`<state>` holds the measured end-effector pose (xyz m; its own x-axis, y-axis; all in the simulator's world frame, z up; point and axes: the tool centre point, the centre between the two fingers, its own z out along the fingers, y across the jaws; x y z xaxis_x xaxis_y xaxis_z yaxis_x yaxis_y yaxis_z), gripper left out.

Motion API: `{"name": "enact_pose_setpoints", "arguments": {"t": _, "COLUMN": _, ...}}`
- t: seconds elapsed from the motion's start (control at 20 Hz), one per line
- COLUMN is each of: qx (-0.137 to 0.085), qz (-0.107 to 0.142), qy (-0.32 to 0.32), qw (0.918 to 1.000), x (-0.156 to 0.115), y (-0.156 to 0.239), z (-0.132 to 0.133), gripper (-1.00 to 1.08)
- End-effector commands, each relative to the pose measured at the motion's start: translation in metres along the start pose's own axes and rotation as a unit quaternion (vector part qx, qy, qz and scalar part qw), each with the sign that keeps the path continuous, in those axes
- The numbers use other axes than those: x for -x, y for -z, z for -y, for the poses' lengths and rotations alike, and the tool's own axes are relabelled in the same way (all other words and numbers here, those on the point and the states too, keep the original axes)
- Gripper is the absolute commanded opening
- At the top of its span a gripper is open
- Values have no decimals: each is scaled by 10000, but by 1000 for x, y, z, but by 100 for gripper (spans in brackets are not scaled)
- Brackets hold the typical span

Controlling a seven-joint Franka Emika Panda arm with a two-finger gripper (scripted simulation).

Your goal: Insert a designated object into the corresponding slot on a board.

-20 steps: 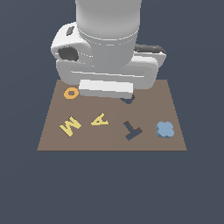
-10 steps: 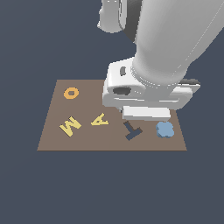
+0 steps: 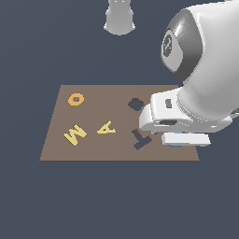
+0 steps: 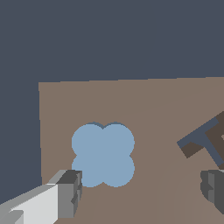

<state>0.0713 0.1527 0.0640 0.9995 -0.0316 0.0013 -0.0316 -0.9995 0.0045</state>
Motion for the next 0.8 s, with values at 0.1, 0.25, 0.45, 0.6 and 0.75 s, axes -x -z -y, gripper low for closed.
{"name": "enact_pose_setpoints", "arguments": {"t": 0.1, "qx": -14, "qz": 3, "qy": 4, "qw": 10000, "x": -7, "y": -9, "z": 17, "gripper": 100}}
{"name": "enact_pose_setpoints", "arguments": {"t": 0.25, "qx": -20, "qz": 6, "qy": 9, "qw": 10000, "x": -9, "y": -13, "z": 24, "gripper": 100}}
{"name": "enact_pose_setpoints", "arguments": {"t": 0.45, "qx": -23, "qz": 7, "qy": 12, "qw": 10000, "x": -11, "y": -14, "z": 28, "gripper": 100}}
{"name": "enact_pose_setpoints", "arguments": {"t": 0.6, "qx": -23, "qz": 7, "qy": 12, "qw": 10000, "x": -11, "y": -14, "z": 27, "gripper": 100}}
{"name": "enact_pose_setpoints", "arguments": {"t": 0.75, "qx": -23, "qz": 9, "qy": 15, "qw": 10000, "x": -11, "y": -15, "z": 28, "gripper": 100}}
